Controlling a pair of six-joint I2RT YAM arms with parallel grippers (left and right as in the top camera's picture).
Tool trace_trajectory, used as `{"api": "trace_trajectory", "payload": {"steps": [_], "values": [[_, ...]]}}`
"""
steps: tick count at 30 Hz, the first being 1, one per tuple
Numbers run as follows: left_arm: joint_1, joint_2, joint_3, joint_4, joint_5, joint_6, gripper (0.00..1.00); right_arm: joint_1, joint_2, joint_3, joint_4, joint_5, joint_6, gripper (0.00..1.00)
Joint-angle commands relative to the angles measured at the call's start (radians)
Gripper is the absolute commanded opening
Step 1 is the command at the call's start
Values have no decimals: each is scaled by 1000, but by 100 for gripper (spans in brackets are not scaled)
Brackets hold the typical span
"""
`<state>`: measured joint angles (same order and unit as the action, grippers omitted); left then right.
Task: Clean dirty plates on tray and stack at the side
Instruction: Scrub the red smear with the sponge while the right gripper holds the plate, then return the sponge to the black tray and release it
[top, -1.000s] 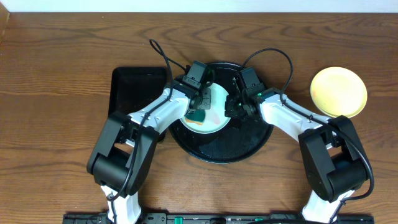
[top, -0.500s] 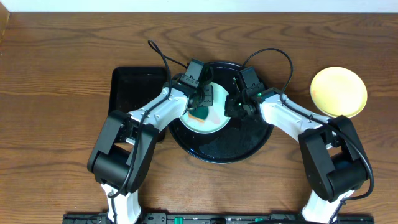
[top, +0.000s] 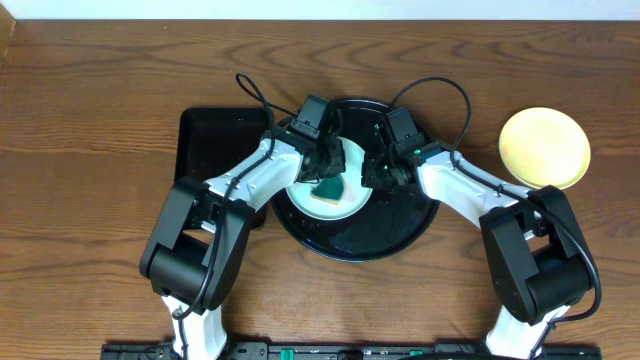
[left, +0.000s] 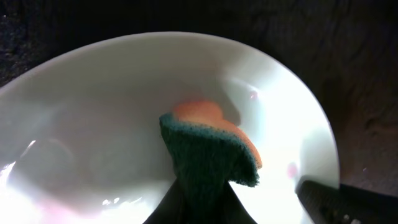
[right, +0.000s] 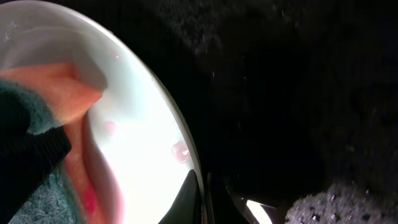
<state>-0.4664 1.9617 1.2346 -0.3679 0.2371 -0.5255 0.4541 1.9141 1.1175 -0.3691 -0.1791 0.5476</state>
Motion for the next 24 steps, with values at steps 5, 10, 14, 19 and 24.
{"api": "trace_trajectory", "payload": {"steps": [5,10,14,19,24], "values": [[22,14,-24,-125,-181,53,7,19,6,-4,-2,-5,-2,1],[56,-3,-10,-125,-264,96,7,19,6,-4,-5,-5,-2,1],[77,-20,13,-120,-305,119,7,19,6,-4,-5,-5,-2,1],[83,-48,28,-103,-305,137,7,19,6,-4,-5,-5,-2,1],[80,-130,29,-99,-270,135,7,19,6,-4,-5,-5,-2,1]]}}
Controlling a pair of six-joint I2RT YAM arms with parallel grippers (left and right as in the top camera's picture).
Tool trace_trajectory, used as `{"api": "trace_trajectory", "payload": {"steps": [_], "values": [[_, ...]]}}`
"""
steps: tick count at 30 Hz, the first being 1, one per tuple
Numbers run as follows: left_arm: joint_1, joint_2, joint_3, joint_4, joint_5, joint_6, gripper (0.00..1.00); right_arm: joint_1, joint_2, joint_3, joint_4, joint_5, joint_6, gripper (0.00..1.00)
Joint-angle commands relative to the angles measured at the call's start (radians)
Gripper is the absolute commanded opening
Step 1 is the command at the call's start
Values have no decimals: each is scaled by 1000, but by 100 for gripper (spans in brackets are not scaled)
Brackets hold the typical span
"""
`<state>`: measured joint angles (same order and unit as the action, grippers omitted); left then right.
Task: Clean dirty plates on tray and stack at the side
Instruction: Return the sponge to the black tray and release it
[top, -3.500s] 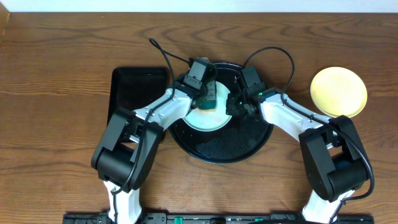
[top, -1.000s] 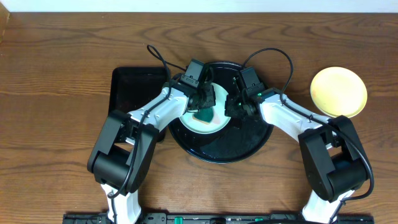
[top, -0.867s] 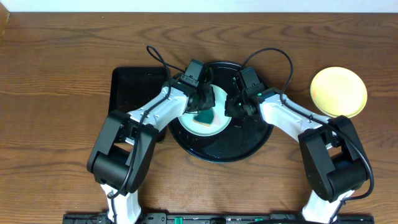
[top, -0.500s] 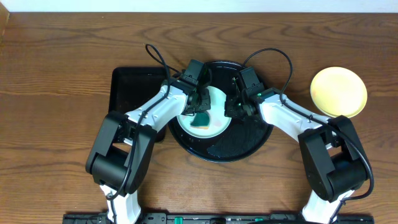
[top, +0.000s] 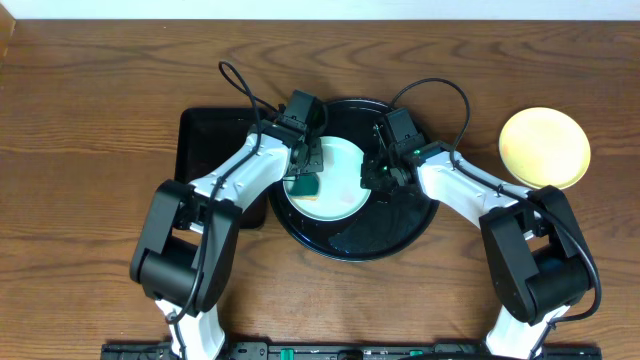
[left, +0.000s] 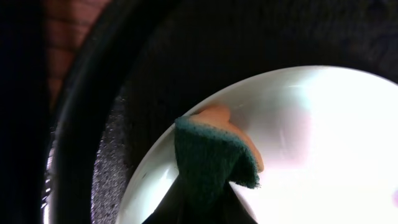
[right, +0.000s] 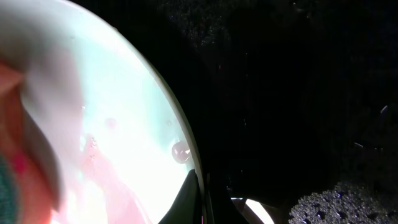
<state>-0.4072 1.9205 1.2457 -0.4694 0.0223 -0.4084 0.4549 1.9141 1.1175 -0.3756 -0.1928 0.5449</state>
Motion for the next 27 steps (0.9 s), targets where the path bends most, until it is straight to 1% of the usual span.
{"api": "trace_trajectory", "payload": {"steps": [1,5,7,9,12,14,17,18,22,25,27], "values": [[21,-116,18,2,-54,15,7,18,6,-4,1,8,1,1],[22,-264,18,3,-80,23,7,18,6,-4,-2,8,1,1],[23,-340,18,-1,-129,60,7,18,6,-4,-3,8,1,1],[27,-410,18,-15,-224,107,7,18,6,-4,-4,8,1,1],[55,-471,18,-56,-391,171,7,18,6,-4,-7,8,1,1],[105,-474,17,-93,-428,200,7,18,6,-4,-11,8,1,1],[221,-429,1,-143,-414,202,7,18,6,-4,-16,8,1,1],[255,-408,-6,-148,-389,203,7,18,6,-4,-17,8,1,1],[369,-307,-31,-151,-169,253,7,18,6,-4,-18,8,0,1],[404,-225,-33,-155,-99,265,7,18,6,-4,-21,8,0,1],[406,-185,-33,-152,-74,314,7,18,6,-4,-24,8,0,1]]}}
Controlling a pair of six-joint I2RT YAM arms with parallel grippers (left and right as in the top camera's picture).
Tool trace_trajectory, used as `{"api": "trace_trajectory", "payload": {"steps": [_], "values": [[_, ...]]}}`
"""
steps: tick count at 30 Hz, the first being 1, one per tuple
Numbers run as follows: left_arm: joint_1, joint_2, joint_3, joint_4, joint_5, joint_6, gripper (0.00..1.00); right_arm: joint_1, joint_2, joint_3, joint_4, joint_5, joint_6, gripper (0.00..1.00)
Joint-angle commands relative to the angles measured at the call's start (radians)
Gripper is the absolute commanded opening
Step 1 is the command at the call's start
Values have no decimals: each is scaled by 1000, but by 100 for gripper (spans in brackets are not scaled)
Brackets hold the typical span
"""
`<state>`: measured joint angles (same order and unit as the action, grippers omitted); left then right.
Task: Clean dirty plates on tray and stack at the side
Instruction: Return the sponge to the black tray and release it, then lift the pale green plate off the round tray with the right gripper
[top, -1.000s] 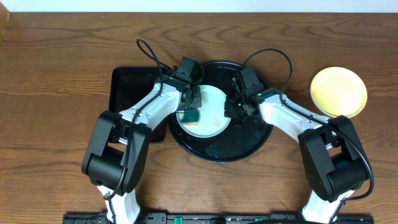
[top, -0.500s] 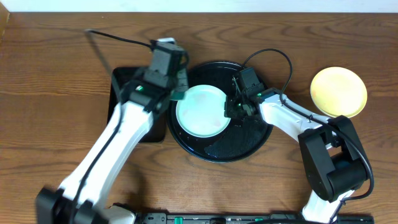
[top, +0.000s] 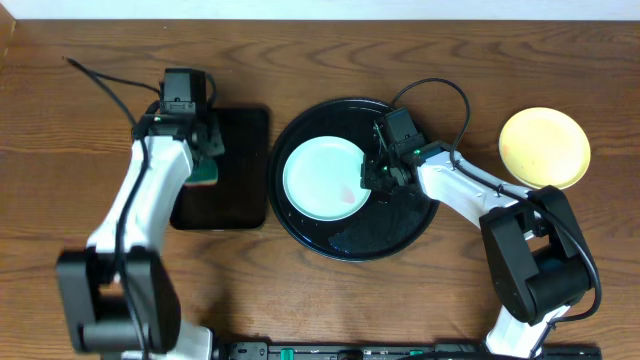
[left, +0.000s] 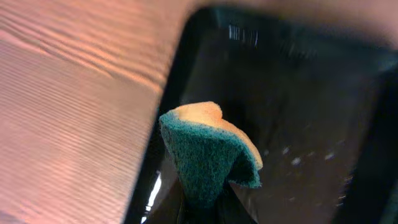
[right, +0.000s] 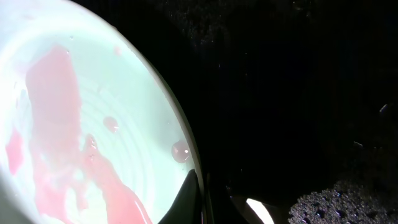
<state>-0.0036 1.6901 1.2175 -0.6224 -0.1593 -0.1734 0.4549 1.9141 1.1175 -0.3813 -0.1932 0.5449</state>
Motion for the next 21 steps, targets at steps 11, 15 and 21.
{"api": "trace_trajectory", "payload": {"steps": [11,15,21], "values": [[0,85,-4,-9,127,175,77,17,0,-4,-23,8,0,1],[0,30,8,-53,127,169,78,15,-50,-3,-38,10,-16,1],[0,-194,8,-73,183,169,78,-11,-251,-1,-87,130,-48,1]]}}
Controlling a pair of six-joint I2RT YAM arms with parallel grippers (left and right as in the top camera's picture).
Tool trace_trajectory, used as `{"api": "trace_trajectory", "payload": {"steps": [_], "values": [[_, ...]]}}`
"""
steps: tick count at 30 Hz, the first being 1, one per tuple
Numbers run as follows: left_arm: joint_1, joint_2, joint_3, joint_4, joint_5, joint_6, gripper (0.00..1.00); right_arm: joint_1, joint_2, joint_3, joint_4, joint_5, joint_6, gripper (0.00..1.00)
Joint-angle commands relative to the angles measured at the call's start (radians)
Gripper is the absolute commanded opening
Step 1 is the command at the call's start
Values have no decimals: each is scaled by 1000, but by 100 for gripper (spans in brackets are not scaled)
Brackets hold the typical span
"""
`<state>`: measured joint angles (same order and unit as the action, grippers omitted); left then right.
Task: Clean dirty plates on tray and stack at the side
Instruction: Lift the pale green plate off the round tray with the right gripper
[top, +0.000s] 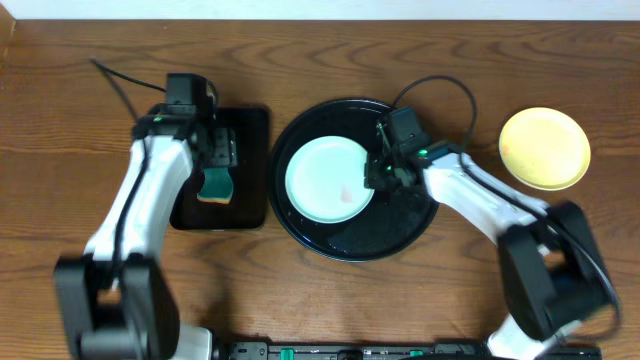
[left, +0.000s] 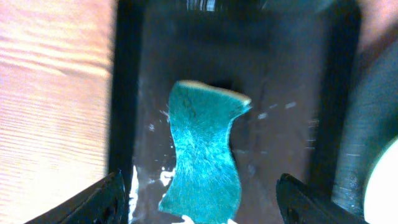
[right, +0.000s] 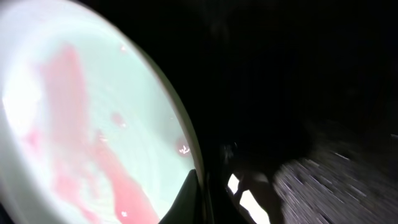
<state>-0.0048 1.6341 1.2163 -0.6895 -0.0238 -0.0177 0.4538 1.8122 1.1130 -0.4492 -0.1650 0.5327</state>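
A white plate smeared with pink lies in the round black tray. My right gripper is shut on the plate's right rim, one finger over the edge. A green and yellow sponge lies green side up in the small rectangular black tray. Just above it my left gripper stands open, its two fingers wide apart on either side of the sponge and not touching it.
A clean yellow plate sits on the wooden table at the far right. The round tray's floor is wet and dark. The small tray lies just left of the round one.
My left gripper has opened and let the sponge go; it now lies flat in the small black tray. The right gripper keeps its hold on the white plate's rim.
My left gripper held the sponge on the white plate's middle, then at its left edge, while the right gripper gripped the rim. Then the sponge was over the small black tray, still held. Now it lies there, released; pink smears stay on the plate.
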Motion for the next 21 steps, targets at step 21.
{"api": "trace_trajectory", "payload": {"steps": [21], "values": [[1,-498,9,-31,151,13,79,125,-408,3,-216,876,-194,1]]}}
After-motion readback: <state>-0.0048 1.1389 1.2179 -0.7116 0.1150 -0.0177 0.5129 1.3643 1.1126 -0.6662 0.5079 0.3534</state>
